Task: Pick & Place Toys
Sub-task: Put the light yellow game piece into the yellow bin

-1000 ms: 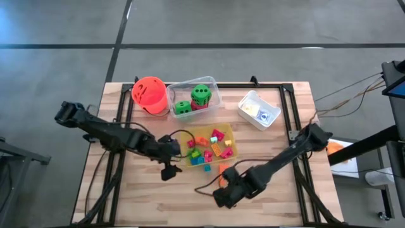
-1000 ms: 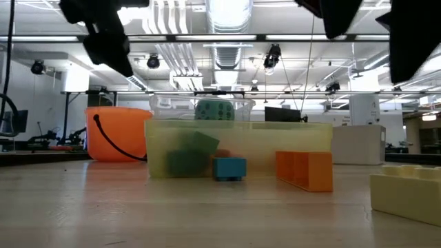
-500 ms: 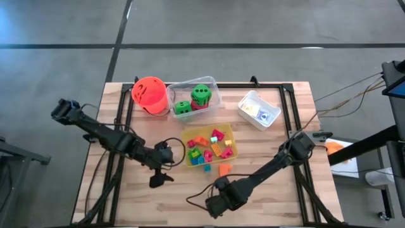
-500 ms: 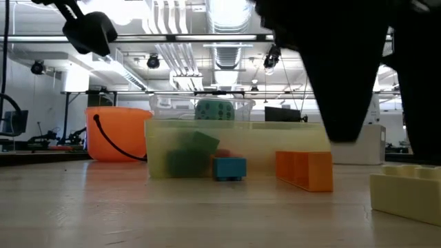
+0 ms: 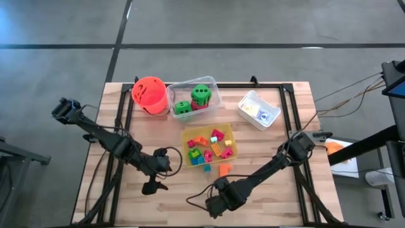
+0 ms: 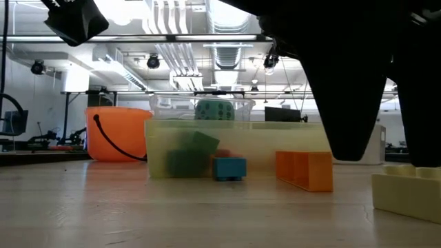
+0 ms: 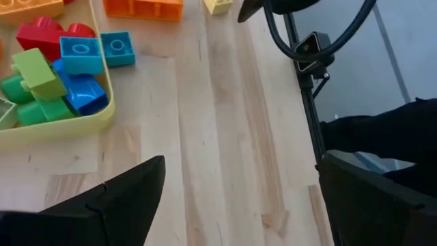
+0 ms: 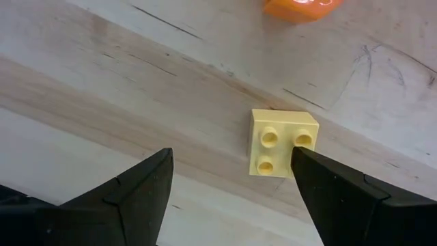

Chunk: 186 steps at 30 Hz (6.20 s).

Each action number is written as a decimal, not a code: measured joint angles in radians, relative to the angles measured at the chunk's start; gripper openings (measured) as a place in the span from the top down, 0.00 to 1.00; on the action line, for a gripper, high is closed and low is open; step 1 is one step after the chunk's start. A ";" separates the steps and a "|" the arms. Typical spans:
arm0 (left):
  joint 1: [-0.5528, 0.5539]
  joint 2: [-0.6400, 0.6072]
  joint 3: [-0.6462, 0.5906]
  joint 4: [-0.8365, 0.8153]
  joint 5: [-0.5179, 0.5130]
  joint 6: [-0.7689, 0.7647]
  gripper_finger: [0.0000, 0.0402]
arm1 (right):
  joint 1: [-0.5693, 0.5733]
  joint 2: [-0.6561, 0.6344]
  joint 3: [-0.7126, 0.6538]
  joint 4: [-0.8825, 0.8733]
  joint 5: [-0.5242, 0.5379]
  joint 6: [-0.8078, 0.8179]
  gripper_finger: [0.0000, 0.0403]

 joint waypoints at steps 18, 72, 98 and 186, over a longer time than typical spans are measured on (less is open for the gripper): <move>0.000 0.000 0.000 0.000 -0.001 0.012 0.07 | -0.010 0.000 0.002 -0.015 0.006 -0.017 0.26; 0.001 0.000 0.000 -0.005 -0.001 0.004 0.07 | -0.021 -0.014 -0.095 0.046 0.004 -0.046 0.35; 0.001 0.000 0.000 -0.009 -0.001 0.006 0.07 | -0.023 -0.040 -0.047 0.041 0.010 -0.141 0.67; -0.028 0.000 0.000 -0.022 -0.012 0.005 0.07 | -0.593 -0.310 -0.464 0.210 0.010 -0.729 0.67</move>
